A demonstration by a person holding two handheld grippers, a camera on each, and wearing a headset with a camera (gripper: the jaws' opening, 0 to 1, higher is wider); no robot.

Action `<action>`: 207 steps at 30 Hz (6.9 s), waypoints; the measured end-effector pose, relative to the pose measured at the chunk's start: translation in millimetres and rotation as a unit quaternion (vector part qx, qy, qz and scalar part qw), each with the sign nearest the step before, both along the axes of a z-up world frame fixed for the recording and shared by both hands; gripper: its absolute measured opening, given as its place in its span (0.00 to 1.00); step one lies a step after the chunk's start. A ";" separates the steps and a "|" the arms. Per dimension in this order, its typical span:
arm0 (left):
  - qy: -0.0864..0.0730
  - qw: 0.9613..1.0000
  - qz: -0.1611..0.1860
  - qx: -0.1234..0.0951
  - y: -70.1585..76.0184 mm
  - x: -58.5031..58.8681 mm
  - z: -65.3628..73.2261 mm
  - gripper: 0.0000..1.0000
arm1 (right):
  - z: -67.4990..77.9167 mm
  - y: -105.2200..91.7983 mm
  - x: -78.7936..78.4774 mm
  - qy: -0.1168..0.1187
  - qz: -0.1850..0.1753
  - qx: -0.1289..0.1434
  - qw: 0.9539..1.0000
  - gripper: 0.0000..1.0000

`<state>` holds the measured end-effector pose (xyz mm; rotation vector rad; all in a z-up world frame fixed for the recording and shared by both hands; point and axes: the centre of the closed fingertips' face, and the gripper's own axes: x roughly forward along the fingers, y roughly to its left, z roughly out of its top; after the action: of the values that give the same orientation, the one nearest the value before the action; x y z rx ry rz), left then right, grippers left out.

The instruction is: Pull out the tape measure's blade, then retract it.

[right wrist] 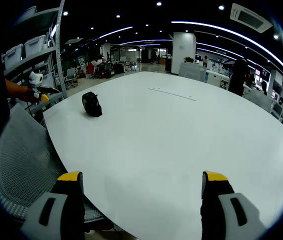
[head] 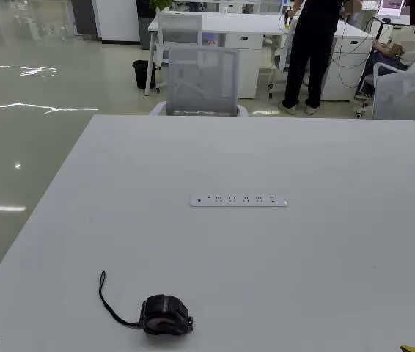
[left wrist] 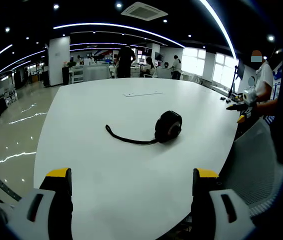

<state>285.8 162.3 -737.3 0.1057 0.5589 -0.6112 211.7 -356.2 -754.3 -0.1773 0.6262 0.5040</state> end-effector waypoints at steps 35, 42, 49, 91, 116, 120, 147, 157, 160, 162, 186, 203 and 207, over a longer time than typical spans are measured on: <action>0.004 1.000 -0.004 -0.009 -5.7 1.7 -2.3 0.99 | -5.4 -5.5 -13.7 0.009 -0.014 -0.002 1.000 1.00; 0.005 1.000 -0.007 -0.011 -8.1 4.4 -2.9 0.99 | -6.6 -6.3 -12.1 0.010 -0.015 -0.002 1.000 1.00; 0.007 1.000 -0.014 -0.011 -12.6 8.9 -2.2 0.99 | -6.7 -2.3 -7.6 0.010 -0.009 -0.001 1.000 1.00; 0.007 0.982 -0.182 0.057 -87.7 66.4 18.0 0.99 | 9.5 54.2 54.9 -0.019 0.104 -0.004 0.994 0.97; -0.001 0.963 -0.256 0.082 -132.7 98.1 28.8 0.99 | 7.3 115.4 93.1 -0.013 0.187 -0.003 0.982 0.96; -0.001 0.960 -0.267 0.084 -140.3 101.5 29.2 0.98 | 8.1 122.5 98.4 -0.014 0.194 -0.001 0.981 0.95; 0.017 0.920 -0.360 0.155 -188.9 110.3 1.2 0.93 | 2.7 211.1 120.3 -0.013 0.316 -0.005 0.949 0.88; 0.021 0.901 -0.394 0.179 -201.4 109.8 -3.5 0.85 | 3.0 241.3 132.3 -0.018 0.353 -0.014 0.936 0.80; 0.034 0.893 -0.408 0.185 -204.4 104.4 -7.0 0.82 | 0.4 249.2 134.9 -0.015 0.364 -0.018 0.931 0.79; 0.033 0.888 -0.415 0.196 -204.6 105.3 -10.5 0.80 | -1.9 253.2 138.0 -0.010 0.367 -0.018 0.930 0.78; 0.088 0.861 -0.444 0.230 -209.5 93.3 -49.6 0.58 | -52.3 274.6 146.5 0.045 0.412 -0.046 0.909 0.59; 0.111 0.838 -0.463 0.266 -207.2 83.1 -69.7 0.41 | -67.6 284.3 147.8 0.053 0.437 -0.074 0.895 0.29; 0.106 0.833 -0.467 0.276 -206.1 81.4 -72.4 0.38 | -69.3 282.9 148.7 0.052 0.436 -0.082 0.895 0.26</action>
<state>367.1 -43.8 -809.7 0.9130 0.8906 -1.4134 360.3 -73.4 -823.6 -0.6084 0.6774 1.3375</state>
